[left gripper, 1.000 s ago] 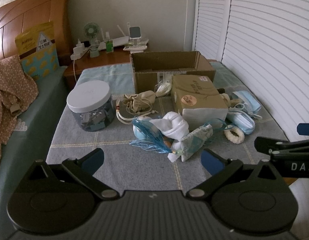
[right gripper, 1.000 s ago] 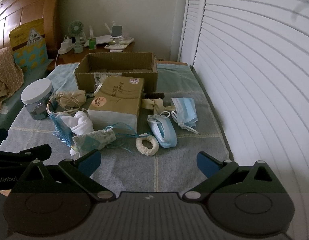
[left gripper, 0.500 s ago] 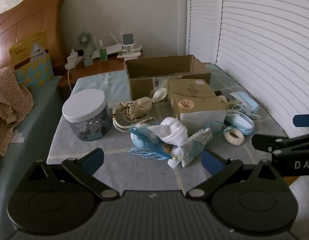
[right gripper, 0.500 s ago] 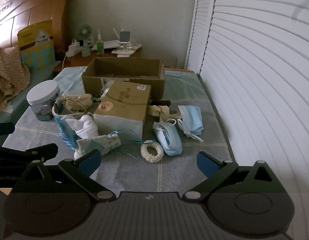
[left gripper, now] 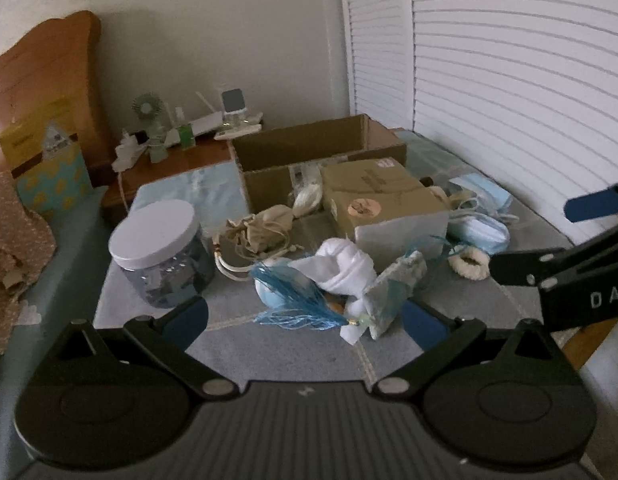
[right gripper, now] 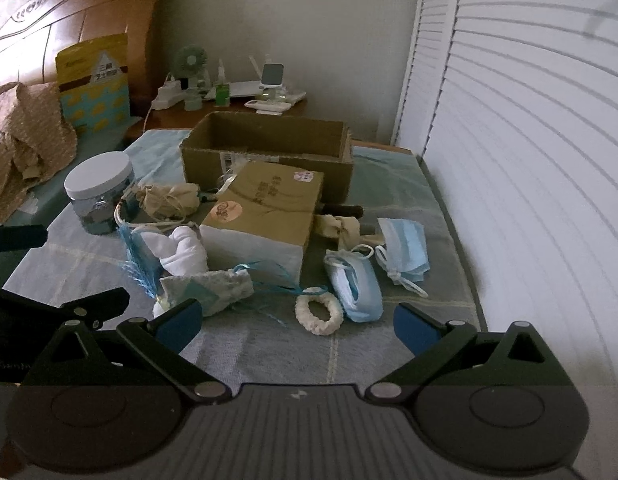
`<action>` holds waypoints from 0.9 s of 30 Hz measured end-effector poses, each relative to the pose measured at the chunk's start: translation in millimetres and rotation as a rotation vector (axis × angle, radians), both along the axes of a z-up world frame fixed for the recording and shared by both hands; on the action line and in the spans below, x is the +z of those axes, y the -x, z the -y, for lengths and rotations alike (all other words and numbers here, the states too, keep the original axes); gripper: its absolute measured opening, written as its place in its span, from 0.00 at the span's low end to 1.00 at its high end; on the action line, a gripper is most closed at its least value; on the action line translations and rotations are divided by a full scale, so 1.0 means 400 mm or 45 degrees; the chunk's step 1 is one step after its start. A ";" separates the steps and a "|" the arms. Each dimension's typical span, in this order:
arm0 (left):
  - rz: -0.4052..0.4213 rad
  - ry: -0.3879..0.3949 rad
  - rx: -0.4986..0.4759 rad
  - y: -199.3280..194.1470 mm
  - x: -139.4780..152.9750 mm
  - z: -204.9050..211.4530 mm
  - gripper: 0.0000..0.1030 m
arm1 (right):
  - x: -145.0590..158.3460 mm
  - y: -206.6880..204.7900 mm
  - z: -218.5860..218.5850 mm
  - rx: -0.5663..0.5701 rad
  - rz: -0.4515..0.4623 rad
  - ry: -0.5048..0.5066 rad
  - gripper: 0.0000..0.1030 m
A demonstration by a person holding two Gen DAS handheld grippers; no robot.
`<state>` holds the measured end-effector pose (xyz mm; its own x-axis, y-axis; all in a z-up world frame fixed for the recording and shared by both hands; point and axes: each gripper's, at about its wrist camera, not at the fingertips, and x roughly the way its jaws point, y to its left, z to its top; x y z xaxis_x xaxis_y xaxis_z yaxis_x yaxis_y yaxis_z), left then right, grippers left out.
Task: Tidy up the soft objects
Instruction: 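Move the left tool toward the blue ball while the right tool approaches the argyle sock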
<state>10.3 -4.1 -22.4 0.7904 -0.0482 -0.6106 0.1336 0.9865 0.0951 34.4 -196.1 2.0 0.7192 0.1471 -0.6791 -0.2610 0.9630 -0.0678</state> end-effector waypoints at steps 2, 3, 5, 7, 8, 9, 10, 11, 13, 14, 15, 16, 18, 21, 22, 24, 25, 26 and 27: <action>-0.024 0.028 -0.017 -0.006 -0.011 -0.009 0.99 | -0.009 -0.006 -0.001 0.015 -0.005 0.002 1.00; -0.036 0.042 -0.021 -0.012 -0.017 -0.013 0.99 | -0.015 -0.011 -0.002 0.023 -0.006 0.004 1.00; -0.049 0.062 -0.024 -0.017 -0.029 -0.020 0.99 | -0.025 -0.018 -0.005 0.040 -0.015 0.004 1.00; -0.052 0.062 -0.024 -0.021 -0.039 -0.027 0.99 | -0.037 -0.024 -0.010 0.058 -0.024 0.007 1.00; -0.053 0.058 -0.024 -0.023 -0.044 -0.029 0.99 | -0.044 -0.028 -0.013 0.073 -0.029 0.012 1.00; -0.053 0.055 -0.029 -0.025 -0.049 -0.032 0.99 | -0.049 -0.031 -0.016 0.086 -0.032 0.015 1.00; -0.056 0.055 -0.034 -0.029 -0.053 -0.036 0.99 | -0.052 -0.033 -0.017 0.095 -0.033 0.016 1.00; -0.061 0.060 -0.037 -0.031 -0.058 -0.041 0.99 | -0.057 -0.036 -0.019 0.105 -0.035 0.015 1.00; -0.083 0.079 -0.046 -0.040 -0.068 -0.053 0.99 | -0.067 -0.045 -0.022 0.119 -0.048 0.020 1.00; -0.094 0.087 -0.051 -0.043 -0.072 -0.058 0.99 | -0.072 -0.049 -0.023 0.125 -0.054 0.020 1.00; -0.105 0.096 -0.059 -0.046 -0.076 -0.064 0.99 | -0.077 -0.054 -0.024 0.134 -0.059 0.018 1.00; -0.115 0.107 -0.062 -0.049 -0.081 -0.069 0.99 | -0.079 -0.057 -0.026 0.140 -0.061 0.017 1.00; -0.124 0.113 -0.064 -0.054 -0.089 -0.076 0.99 | -0.086 -0.066 -0.030 0.161 -0.071 0.013 1.00; -0.145 0.116 -0.068 -0.062 -0.104 -0.084 0.99 | -0.097 -0.078 -0.040 0.195 -0.087 0.009 1.00; -0.156 0.120 -0.067 -0.064 -0.110 -0.089 0.99 | -0.100 -0.082 -0.045 0.206 -0.092 0.008 1.00; -0.174 0.120 -0.074 -0.068 -0.118 -0.095 0.99 | -0.107 -0.091 -0.056 0.233 -0.102 0.003 1.00; -0.182 0.115 -0.074 -0.071 -0.122 -0.097 0.99 | -0.110 -0.096 -0.063 0.245 -0.106 0.001 1.00; -0.186 0.110 -0.074 -0.072 -0.126 -0.101 0.99 | -0.114 -0.101 -0.070 0.257 -0.112 0.002 1.00; -0.190 0.106 -0.074 -0.074 -0.129 -0.104 0.99 | -0.118 -0.106 -0.077 0.271 -0.116 0.004 1.00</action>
<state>39.9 37.3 -74.1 0.6857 -0.1467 -0.7129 0.1974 0.9803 -0.0119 76.9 -165.1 -45.3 0.6076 0.2864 -0.7408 -0.4633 0.8854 -0.0377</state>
